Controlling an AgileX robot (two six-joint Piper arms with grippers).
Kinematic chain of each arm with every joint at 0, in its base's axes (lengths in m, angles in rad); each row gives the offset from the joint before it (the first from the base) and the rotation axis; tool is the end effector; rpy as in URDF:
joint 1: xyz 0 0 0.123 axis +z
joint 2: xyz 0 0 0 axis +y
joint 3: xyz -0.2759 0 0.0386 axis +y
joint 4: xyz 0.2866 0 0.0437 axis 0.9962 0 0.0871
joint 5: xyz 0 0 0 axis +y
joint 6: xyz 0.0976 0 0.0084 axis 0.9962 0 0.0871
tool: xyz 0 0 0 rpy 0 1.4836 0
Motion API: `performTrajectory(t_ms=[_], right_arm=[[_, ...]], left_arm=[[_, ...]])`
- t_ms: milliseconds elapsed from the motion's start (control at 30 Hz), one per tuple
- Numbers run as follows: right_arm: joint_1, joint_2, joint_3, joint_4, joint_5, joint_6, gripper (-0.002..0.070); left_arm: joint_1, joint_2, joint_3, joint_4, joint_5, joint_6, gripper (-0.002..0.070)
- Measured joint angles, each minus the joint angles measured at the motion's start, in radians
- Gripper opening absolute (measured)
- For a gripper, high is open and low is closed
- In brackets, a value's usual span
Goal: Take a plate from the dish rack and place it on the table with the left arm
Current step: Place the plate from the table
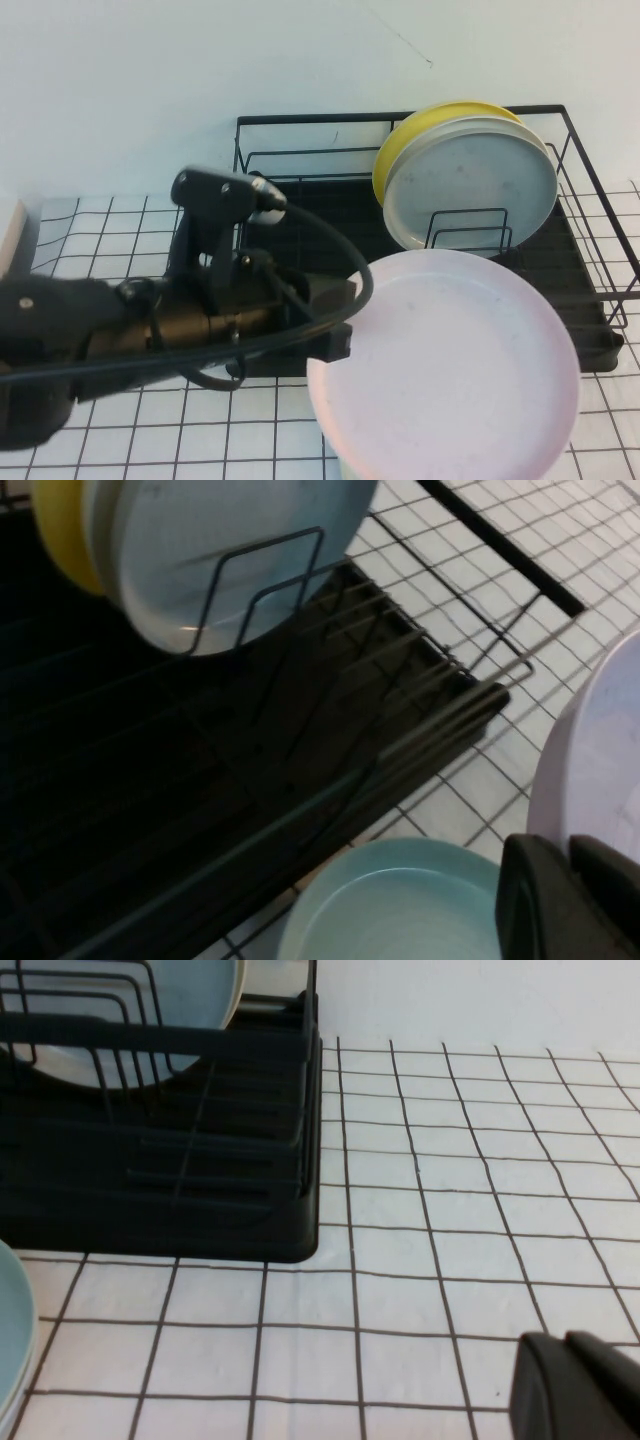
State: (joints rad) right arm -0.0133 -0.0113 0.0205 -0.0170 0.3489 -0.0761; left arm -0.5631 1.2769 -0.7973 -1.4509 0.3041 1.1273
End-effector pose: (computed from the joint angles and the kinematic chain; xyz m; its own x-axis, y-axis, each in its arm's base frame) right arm 0.1050 -0.0020 0.1732 -0.2681 -0.0884 -0.9593 -0.0058 0.9959 -0.0901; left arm 0.2520 -0.1936 0.2658 -0.5655 0.0041 -0.8247 0.5910 0.6994 -0.4018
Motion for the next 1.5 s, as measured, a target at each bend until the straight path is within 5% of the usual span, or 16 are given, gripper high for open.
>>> performTrajectory(t_ms=[167, 600, 1500], right_arm=[[0.0, 0.0, 0.0, 0.0, 0.0, 0.0, -0.0002], [0.0, 0.0, 0.0, 0.0, 0.0, 0.0, -0.0002], [0.0, 0.0, 0.0, 0.0, 0.0, 0.0, -0.0002]], left_arm=[[0.0, 0.028, 0.056, -0.223, -0.05, 0.284, 0.0004], [0.0, 0.205, 0.067, -0.252, -0.016, 0.511, 0.0004], [0.0, 0.395, -0.012, -0.264, 0.025, 0.54, 0.0002]])
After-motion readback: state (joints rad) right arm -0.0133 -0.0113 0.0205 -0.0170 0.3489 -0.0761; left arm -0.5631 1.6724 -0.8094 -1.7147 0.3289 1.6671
